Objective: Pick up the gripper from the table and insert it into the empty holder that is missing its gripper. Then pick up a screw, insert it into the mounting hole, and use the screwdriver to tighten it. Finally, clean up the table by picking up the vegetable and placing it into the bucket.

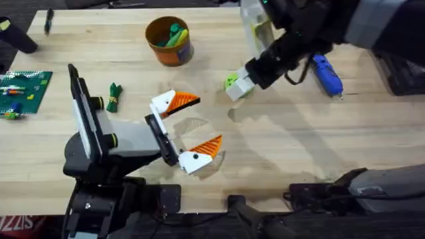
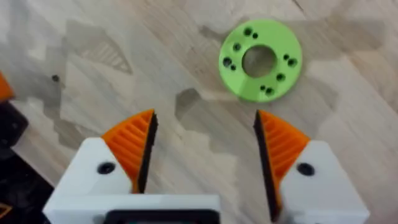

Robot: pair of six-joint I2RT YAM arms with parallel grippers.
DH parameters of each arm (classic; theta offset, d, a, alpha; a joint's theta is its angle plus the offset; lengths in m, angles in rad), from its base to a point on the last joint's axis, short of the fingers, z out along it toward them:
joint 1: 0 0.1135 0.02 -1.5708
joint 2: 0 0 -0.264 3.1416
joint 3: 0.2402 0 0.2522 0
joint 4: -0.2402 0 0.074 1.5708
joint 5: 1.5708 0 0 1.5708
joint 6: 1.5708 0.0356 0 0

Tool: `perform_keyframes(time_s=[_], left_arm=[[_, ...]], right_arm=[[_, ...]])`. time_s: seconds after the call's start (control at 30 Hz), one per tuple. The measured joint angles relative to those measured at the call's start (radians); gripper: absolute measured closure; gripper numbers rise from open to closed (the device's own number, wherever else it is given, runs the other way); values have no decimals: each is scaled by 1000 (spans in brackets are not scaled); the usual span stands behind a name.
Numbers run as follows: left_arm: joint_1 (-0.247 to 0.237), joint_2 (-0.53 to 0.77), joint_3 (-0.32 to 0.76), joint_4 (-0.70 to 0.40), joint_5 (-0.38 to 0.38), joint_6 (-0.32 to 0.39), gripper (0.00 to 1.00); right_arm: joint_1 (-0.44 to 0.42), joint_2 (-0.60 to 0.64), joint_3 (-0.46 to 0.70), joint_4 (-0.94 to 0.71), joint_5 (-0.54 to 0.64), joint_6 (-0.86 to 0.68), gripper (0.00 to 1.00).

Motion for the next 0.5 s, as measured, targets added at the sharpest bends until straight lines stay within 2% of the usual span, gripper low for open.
perform_keyframes(time_s=[0.07, 0.13, 0.27, 0.4, 0.5], left_arm=[[0, 0, 0, 0, 0, 0, 15], [0, 0, 0, 0, 0, 0, 16], [0, 0, 0, 0, 0, 0, 15], [0, 0, 0, 0, 0, 0, 15], [0, 0, 0, 0, 0, 0, 15]], right_arm=[[16, 24, 0, 27, 11, 0, 192], [33, 53, 0, 40, 19, 0, 213], [70, 93, 0, 40, 63, 13, 164], [109, 94, 0, 30, 101, 38, 82], [128, 89, -7, 34, 112, 56, 62]])
